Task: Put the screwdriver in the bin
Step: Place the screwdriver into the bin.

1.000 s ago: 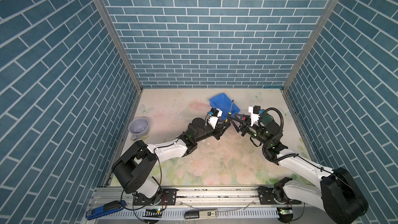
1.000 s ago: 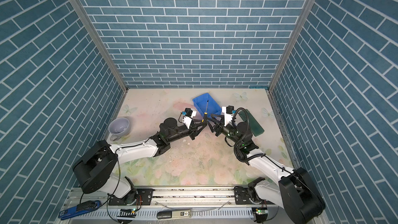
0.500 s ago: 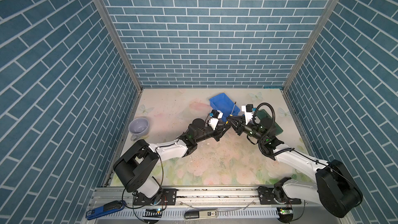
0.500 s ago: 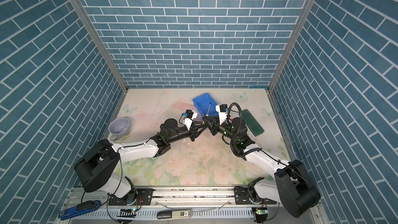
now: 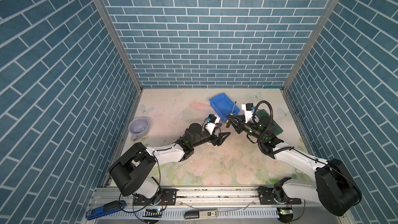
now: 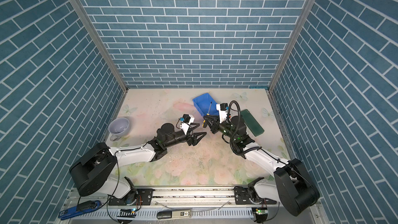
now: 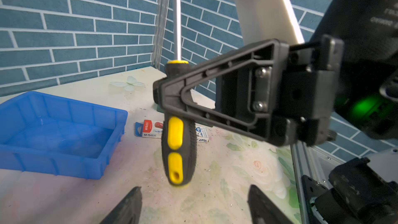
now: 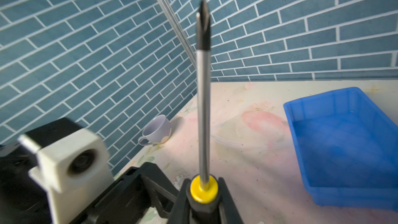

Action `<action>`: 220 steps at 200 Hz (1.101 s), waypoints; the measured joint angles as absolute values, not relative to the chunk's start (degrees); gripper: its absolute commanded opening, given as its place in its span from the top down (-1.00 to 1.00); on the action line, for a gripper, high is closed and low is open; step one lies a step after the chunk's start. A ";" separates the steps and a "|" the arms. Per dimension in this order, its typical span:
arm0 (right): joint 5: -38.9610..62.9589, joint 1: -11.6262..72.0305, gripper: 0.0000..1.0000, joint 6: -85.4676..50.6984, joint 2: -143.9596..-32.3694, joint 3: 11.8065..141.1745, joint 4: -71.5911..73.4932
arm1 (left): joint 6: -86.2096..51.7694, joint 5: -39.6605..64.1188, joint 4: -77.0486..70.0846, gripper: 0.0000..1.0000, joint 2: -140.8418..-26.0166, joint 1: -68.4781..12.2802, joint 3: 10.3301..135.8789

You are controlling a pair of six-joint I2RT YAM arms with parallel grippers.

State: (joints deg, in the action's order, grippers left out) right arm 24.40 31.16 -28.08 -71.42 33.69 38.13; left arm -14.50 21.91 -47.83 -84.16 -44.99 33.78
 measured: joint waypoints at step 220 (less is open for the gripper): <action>6.87 25.06 1.00 -4.58 -113.40 87.44 -10.31 | -1.19 11.53 -21.15 -0.99 -60.10 -44.38 23.75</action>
State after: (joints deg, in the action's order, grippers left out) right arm 6.87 25.06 -4.58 -113.40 87.44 -10.31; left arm -1.19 11.53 -21.15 -60.10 -44.38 23.75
